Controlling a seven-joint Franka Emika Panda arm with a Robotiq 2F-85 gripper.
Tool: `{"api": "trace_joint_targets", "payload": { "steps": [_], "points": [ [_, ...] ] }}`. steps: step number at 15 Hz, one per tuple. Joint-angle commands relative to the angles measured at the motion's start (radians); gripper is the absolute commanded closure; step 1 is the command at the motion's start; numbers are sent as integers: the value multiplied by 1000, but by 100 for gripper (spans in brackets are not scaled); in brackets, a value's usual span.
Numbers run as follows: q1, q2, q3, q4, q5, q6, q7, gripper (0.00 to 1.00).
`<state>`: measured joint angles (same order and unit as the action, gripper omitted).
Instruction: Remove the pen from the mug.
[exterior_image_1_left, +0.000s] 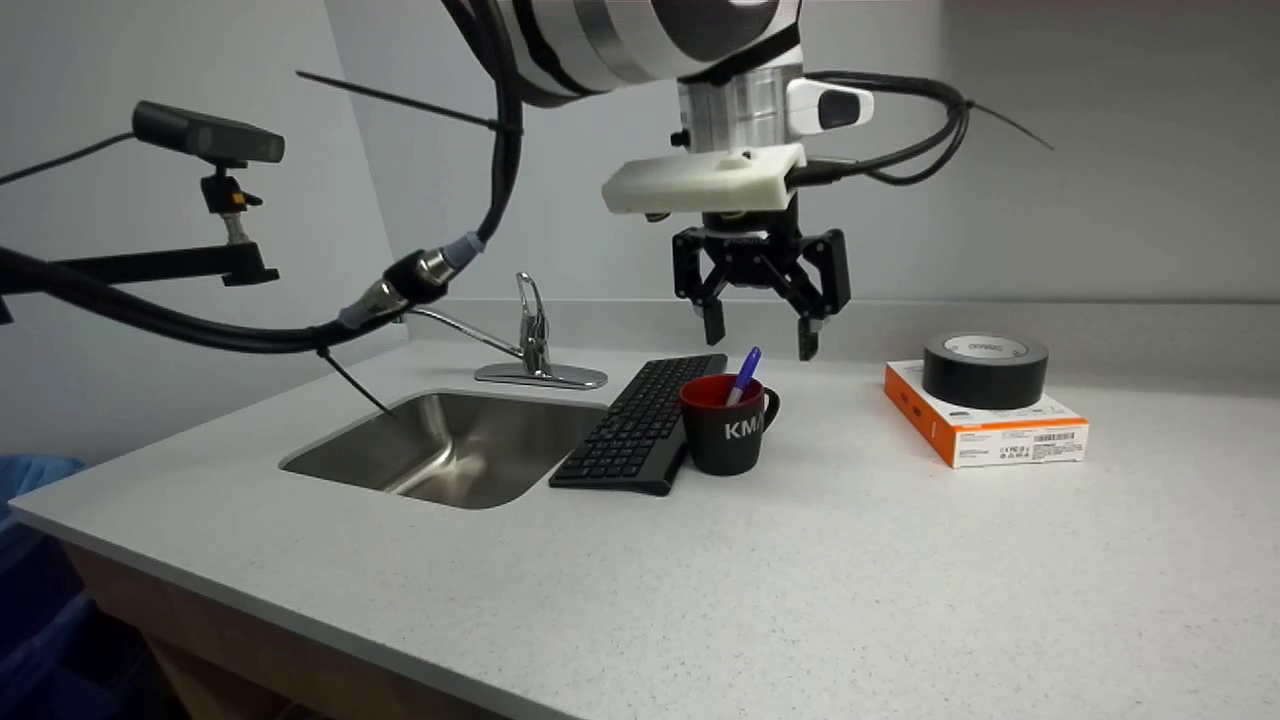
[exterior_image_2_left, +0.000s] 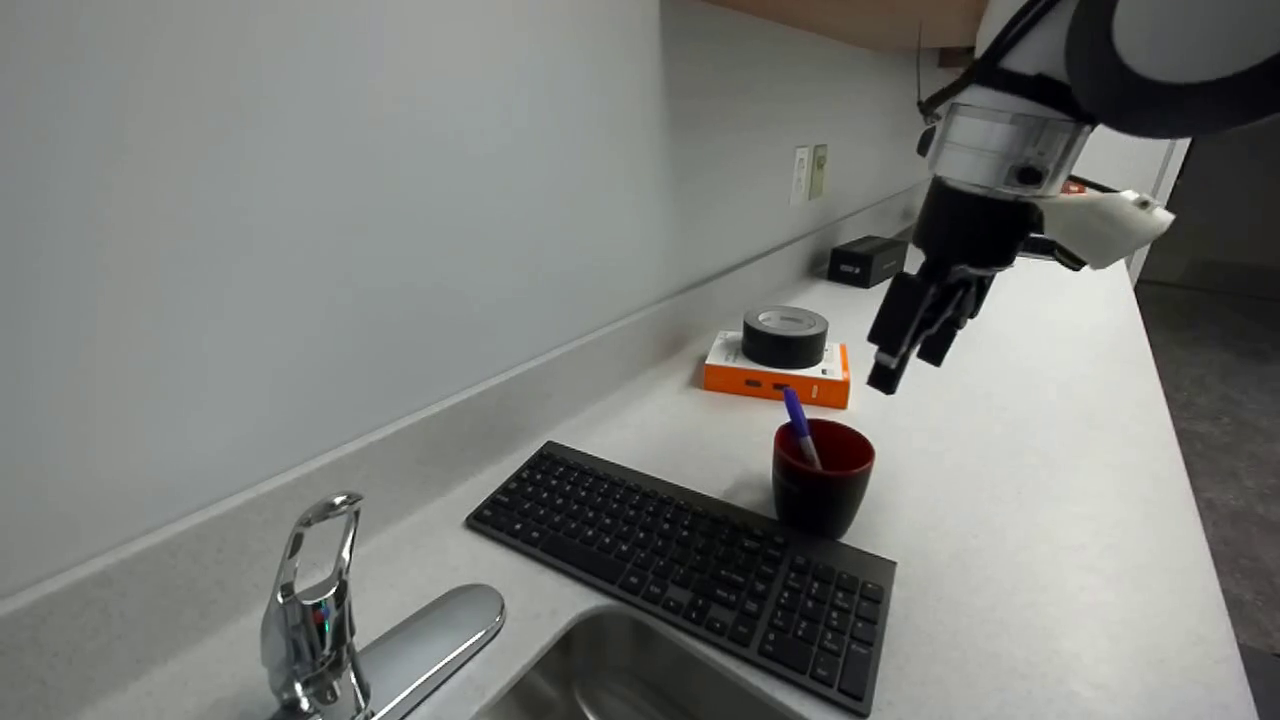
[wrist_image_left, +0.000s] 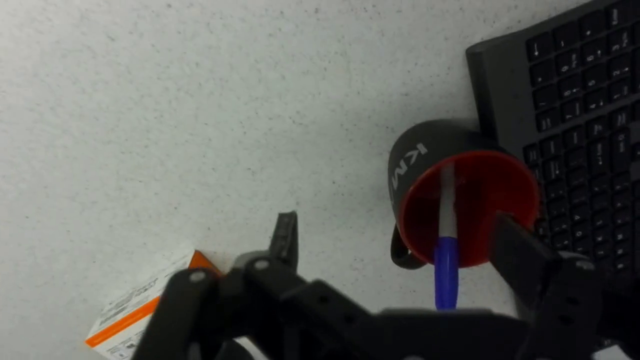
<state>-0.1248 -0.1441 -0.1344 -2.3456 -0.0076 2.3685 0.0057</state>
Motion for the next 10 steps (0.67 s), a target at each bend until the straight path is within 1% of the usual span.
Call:
{"api": "trace_joint_targets", "payload": {
  "steps": [1,6,10],
  "points": [
    [2,15,6,8,5,2,0,0],
    [4,30,8,25,8,2,1,0],
    [12,76,22,28,7,122,32,0]
  ]
}}
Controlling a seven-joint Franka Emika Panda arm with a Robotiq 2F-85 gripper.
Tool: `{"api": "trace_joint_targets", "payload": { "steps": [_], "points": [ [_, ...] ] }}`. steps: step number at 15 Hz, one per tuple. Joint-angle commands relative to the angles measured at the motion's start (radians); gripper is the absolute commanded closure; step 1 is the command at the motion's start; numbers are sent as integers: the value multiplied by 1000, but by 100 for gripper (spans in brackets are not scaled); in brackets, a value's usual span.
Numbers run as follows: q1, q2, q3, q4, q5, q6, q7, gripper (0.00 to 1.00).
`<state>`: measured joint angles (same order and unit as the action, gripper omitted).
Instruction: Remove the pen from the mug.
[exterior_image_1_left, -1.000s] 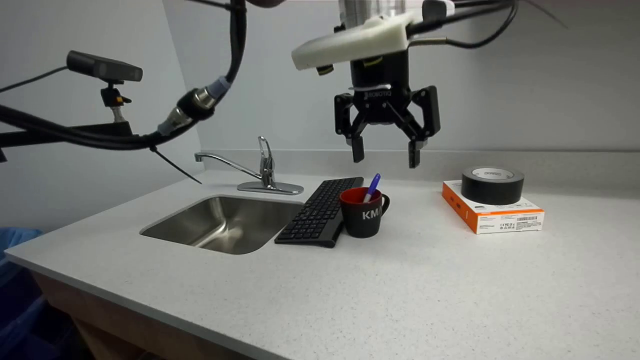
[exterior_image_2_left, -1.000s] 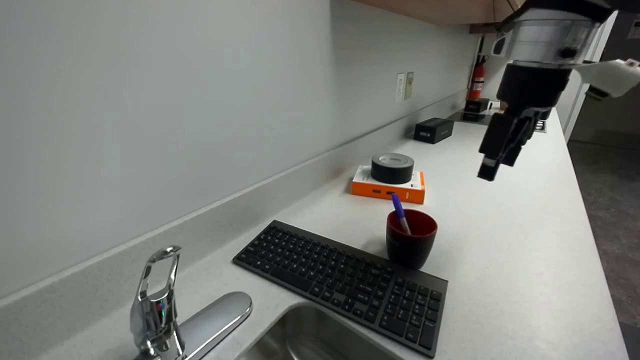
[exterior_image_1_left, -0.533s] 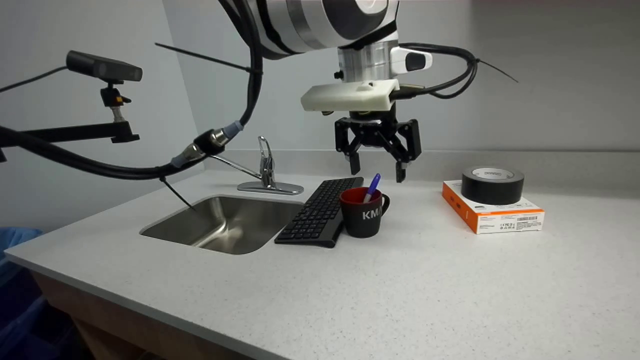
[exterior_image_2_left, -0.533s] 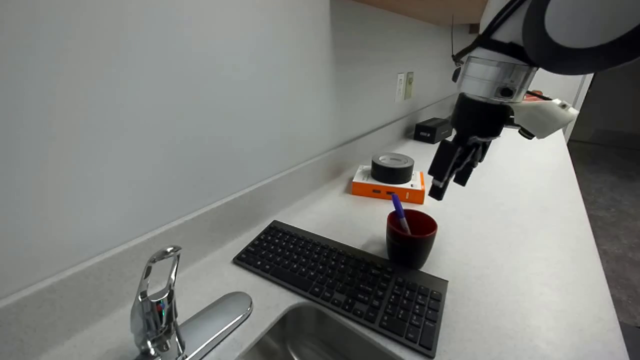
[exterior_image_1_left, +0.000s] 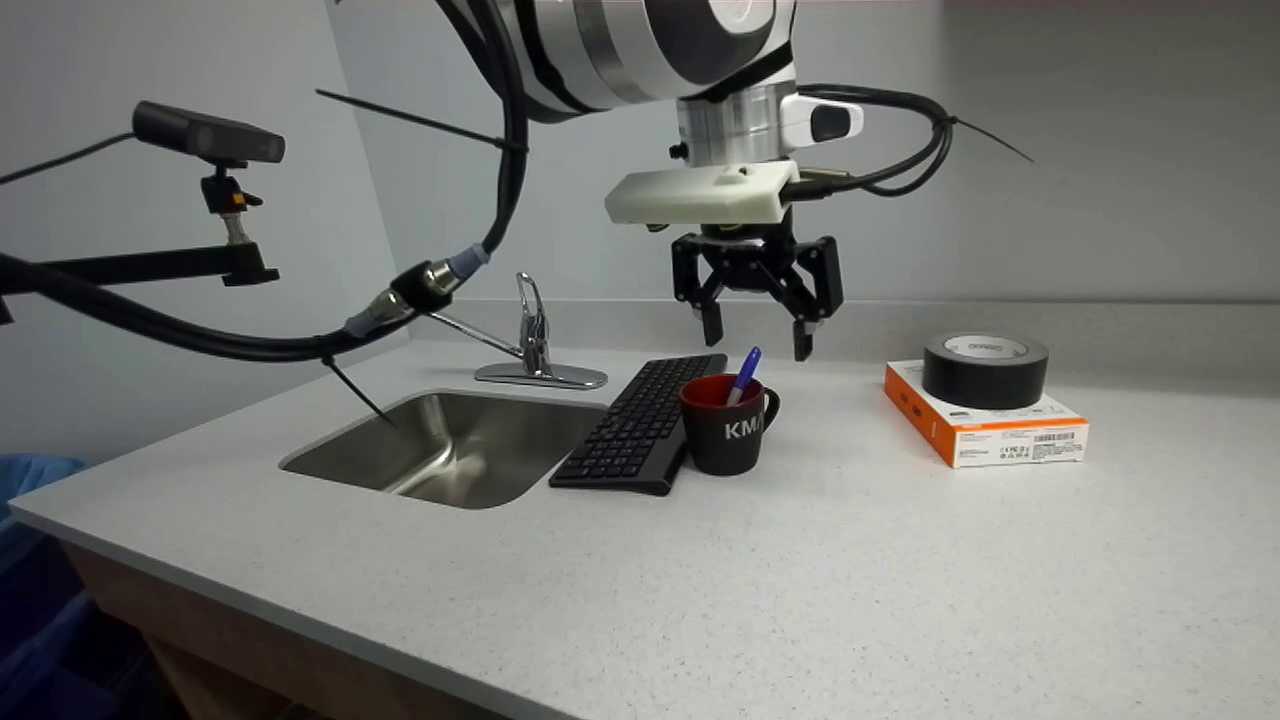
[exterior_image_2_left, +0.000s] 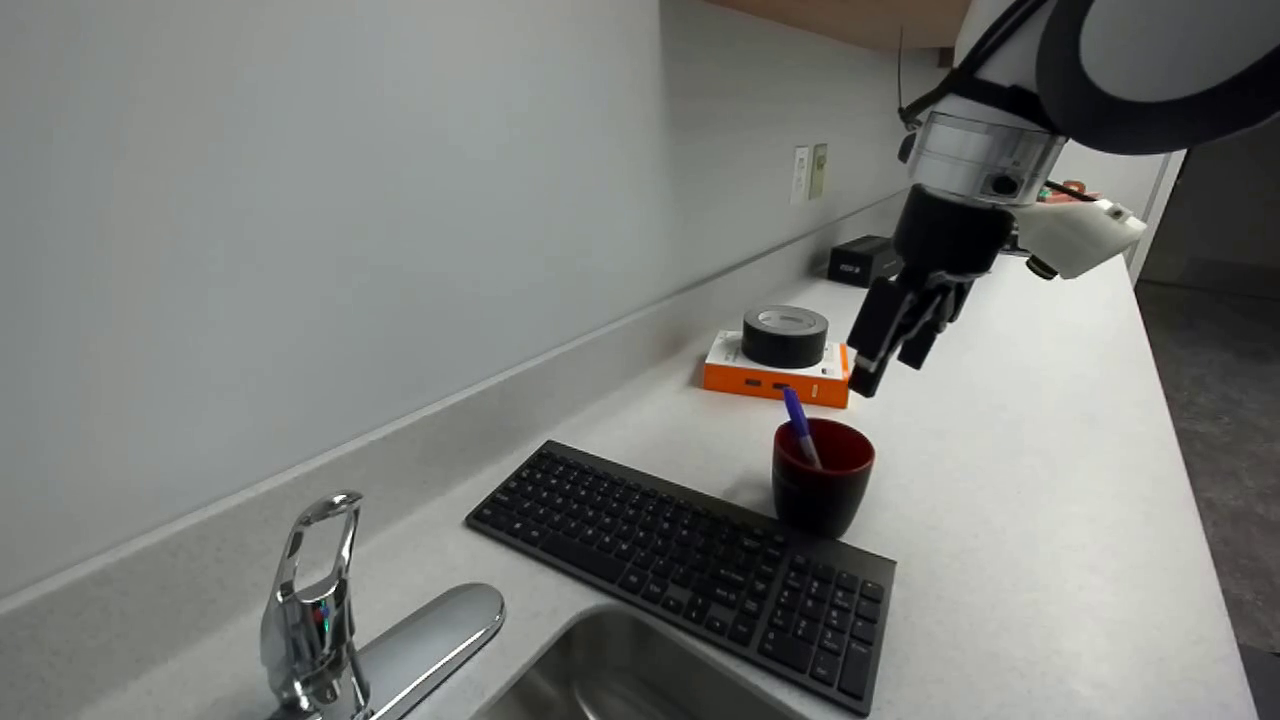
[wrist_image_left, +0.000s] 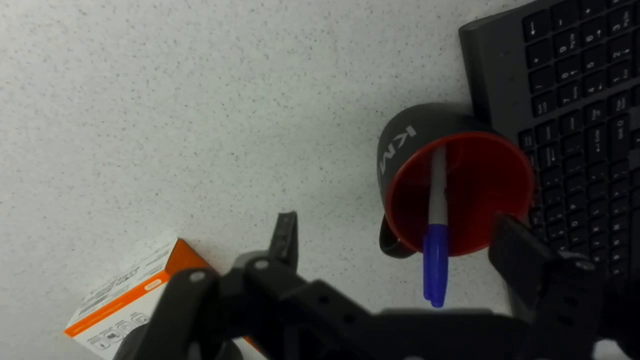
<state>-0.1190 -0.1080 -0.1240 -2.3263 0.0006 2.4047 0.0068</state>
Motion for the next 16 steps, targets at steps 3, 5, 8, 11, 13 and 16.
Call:
{"api": "trace_joint_targets", "payload": {
  "steps": [3,5,8,11,13,16],
  "points": [
    [12,95,24,23,5,177,58,0],
    [18,129,34,26,14,218,67,0],
    [29,167,47,23,20,287,76,0],
    [36,183,52,16,19,355,76,0],
    [36,191,53,14,21,395,71,0],
    [35,201,54,15,30,426,69,34]
  ]
}}
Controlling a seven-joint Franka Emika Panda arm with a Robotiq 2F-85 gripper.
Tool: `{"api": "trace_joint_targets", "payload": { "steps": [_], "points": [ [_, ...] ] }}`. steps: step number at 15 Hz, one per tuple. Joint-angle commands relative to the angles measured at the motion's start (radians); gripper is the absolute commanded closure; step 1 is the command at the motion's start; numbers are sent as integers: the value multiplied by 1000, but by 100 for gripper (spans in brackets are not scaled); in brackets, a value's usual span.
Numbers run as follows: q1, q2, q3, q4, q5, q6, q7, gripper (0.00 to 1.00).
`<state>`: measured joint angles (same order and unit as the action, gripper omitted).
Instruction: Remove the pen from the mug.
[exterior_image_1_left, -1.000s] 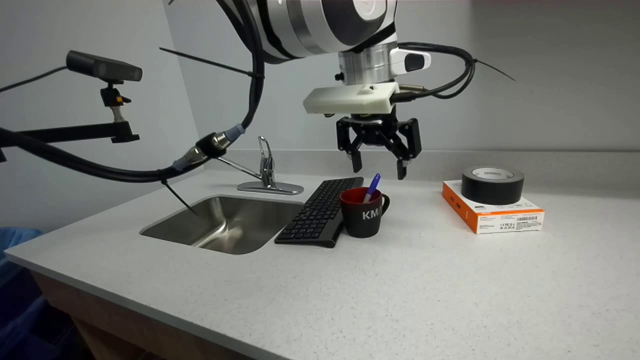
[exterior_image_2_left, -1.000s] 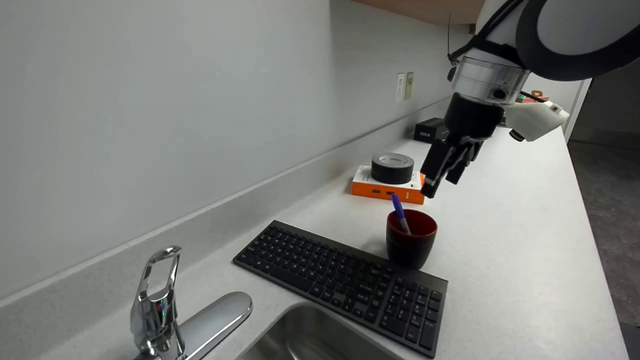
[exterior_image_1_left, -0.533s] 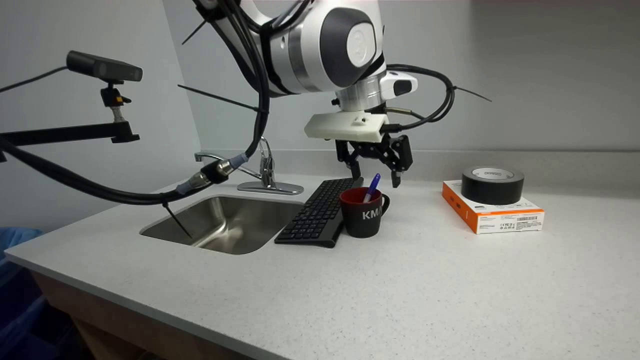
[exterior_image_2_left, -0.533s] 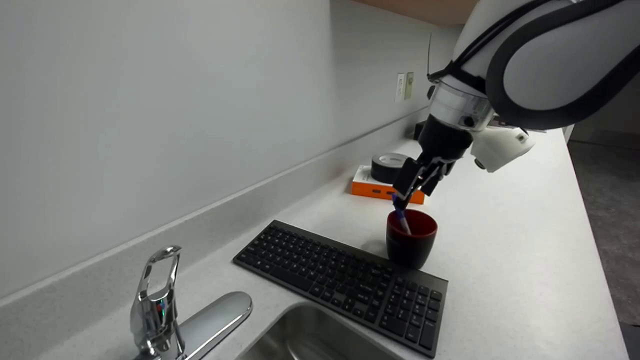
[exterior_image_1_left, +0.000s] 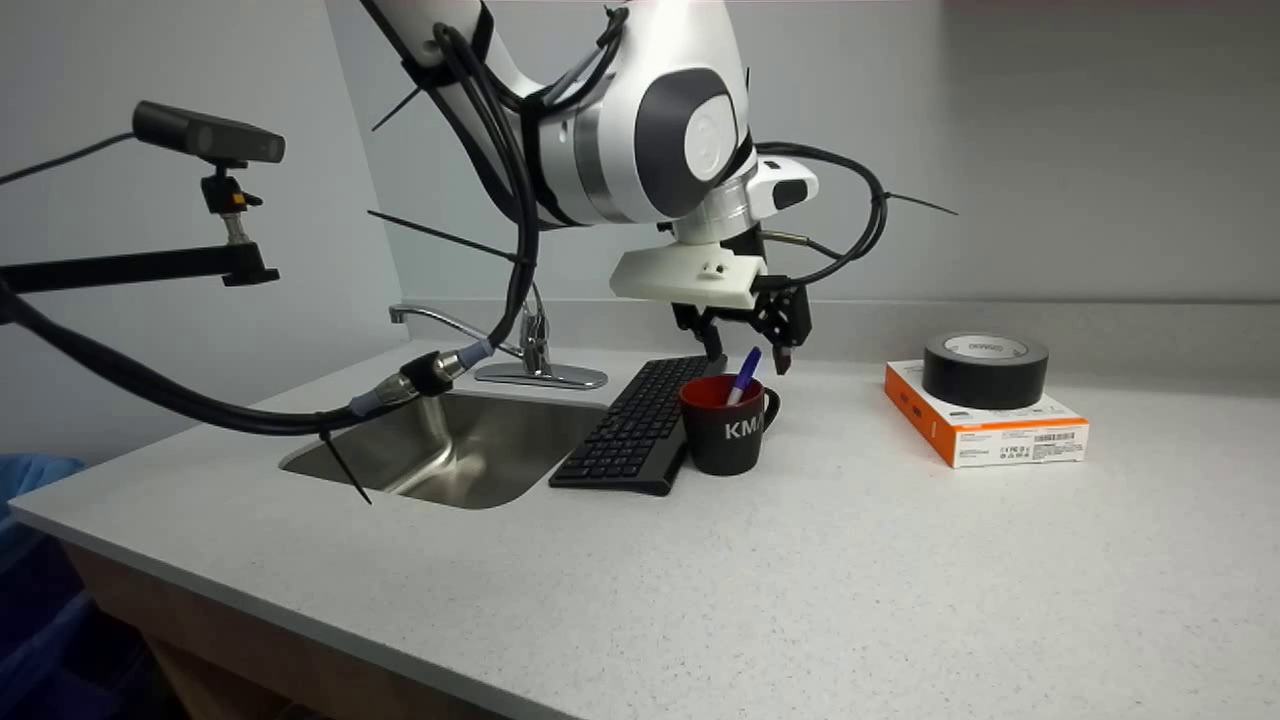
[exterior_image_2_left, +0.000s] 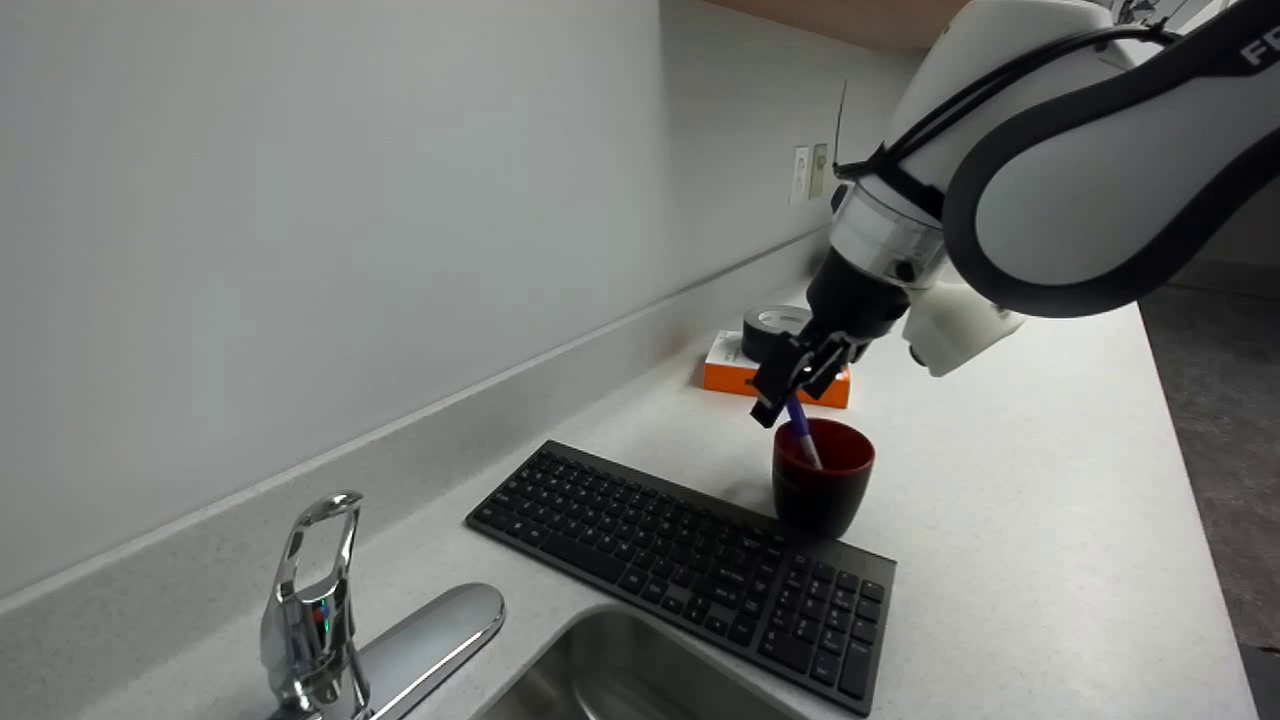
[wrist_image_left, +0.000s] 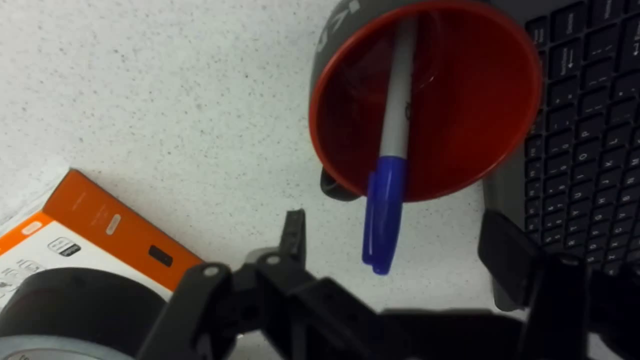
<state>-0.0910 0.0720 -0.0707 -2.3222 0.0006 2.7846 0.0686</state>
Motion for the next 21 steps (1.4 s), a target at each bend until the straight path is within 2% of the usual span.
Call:
{"api": "trace_joint_targets", "payload": {
  "steps": [1,7,9,11,15,18,21],
  "points": [
    [6,20,-1,9,28,46,12,42],
    [2,-4,-5,-4,40,44,13,89],
    [0,-15,-8,-7,44,42,12,100],
    [-3,-28,-12,-4,47,25,11,96],
    [-16,-92,-33,7,27,-61,8,96],
    [-35,-138,-59,50,35,-214,-10,96],
    [-59,-131,-89,121,36,-400,-28,96]
  ]
}}
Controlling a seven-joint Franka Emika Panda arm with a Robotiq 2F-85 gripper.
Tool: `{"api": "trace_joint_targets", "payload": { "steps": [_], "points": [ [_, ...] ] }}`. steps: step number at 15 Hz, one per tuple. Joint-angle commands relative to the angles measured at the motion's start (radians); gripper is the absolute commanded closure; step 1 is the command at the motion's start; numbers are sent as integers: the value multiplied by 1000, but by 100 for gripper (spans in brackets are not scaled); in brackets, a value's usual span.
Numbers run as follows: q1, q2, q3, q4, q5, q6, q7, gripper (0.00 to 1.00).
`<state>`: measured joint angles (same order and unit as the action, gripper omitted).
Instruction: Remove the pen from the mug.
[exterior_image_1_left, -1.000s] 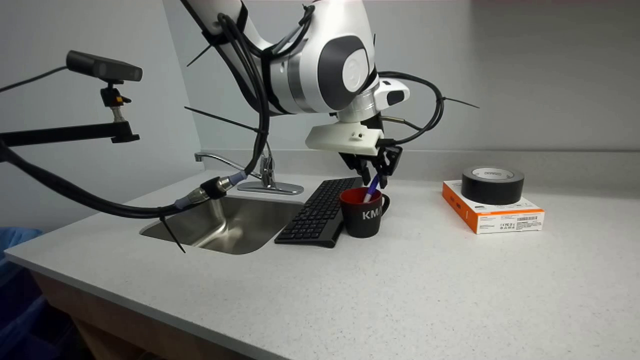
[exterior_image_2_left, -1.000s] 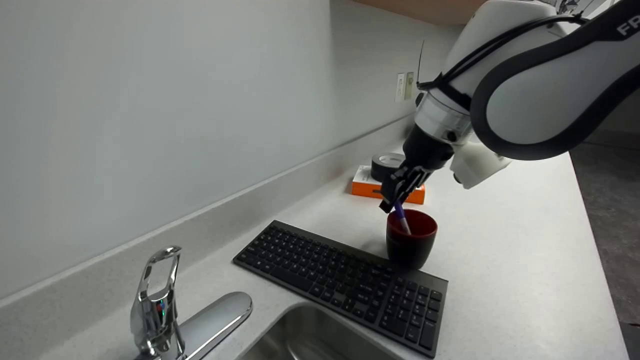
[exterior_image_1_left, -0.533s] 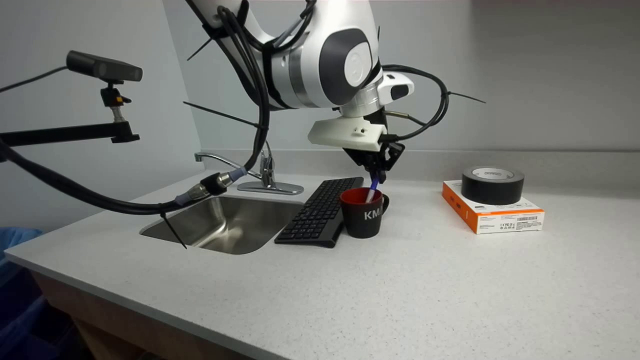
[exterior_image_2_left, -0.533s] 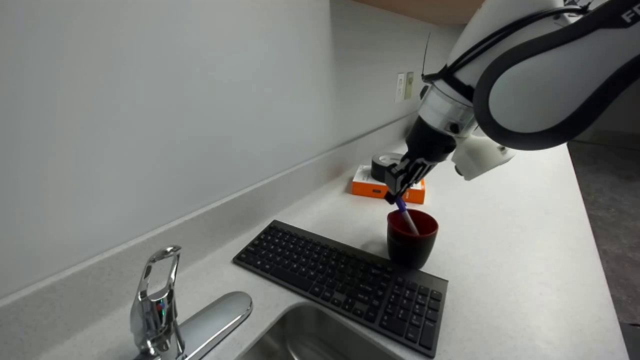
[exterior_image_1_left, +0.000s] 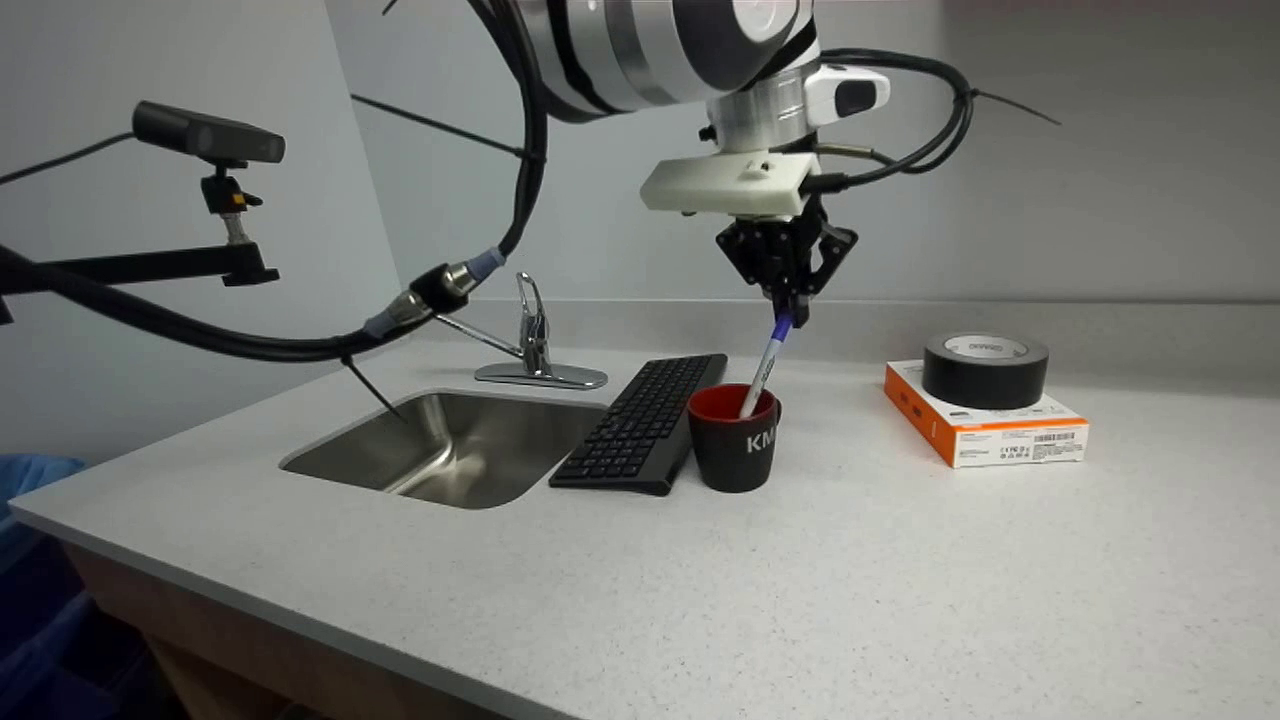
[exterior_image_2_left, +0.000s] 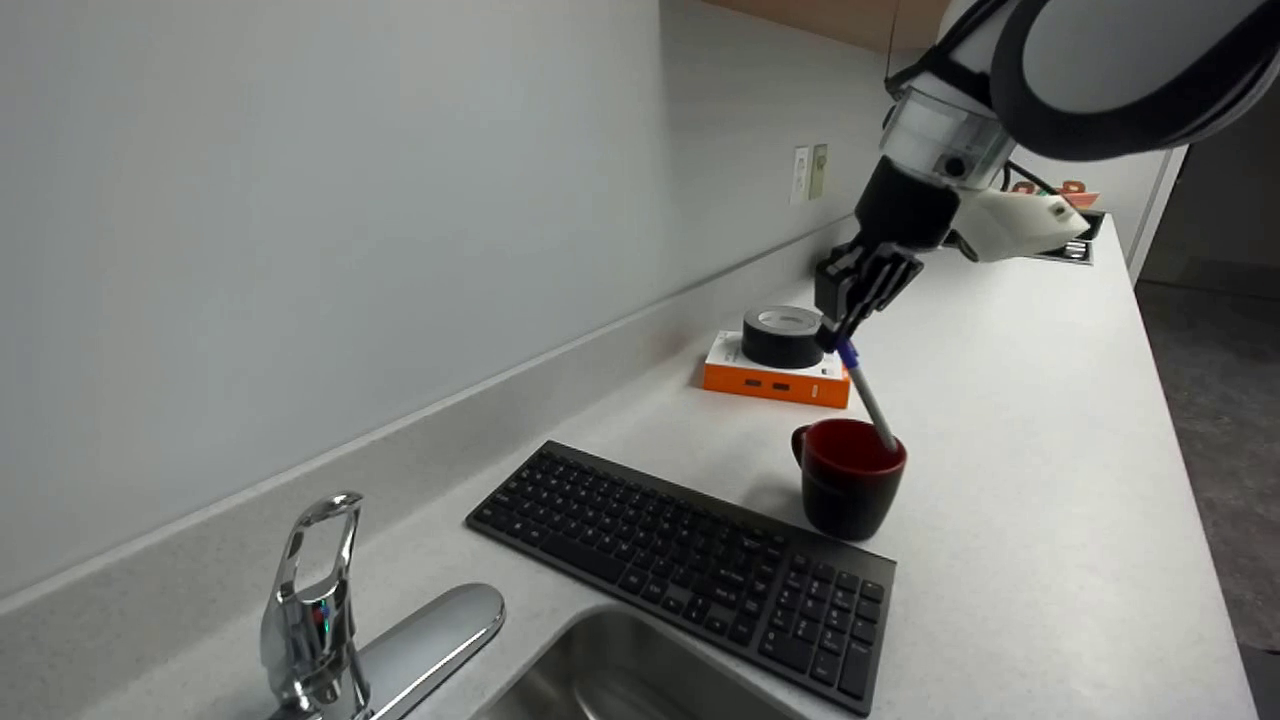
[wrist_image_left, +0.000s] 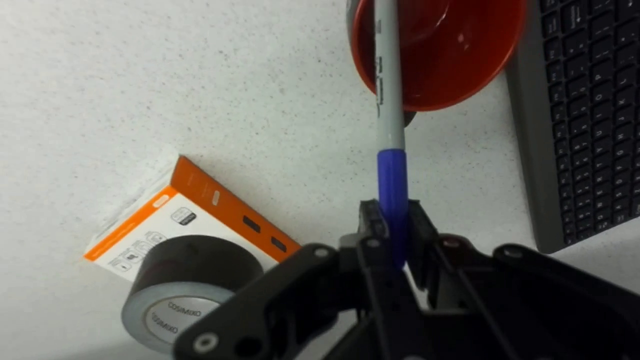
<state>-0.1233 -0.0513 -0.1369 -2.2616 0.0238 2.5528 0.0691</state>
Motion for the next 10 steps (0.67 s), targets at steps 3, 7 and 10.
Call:
{"api": "trace_joint_targets", "payload": {
  "steps": [3,7,10],
  "points": [
    [-56,43,-56,121,0,-303,-28,96],
    [-84,121,-84,169,-11,-368,-10,96],
    [-91,204,-90,195,-16,-345,4,96]
  ]
}}
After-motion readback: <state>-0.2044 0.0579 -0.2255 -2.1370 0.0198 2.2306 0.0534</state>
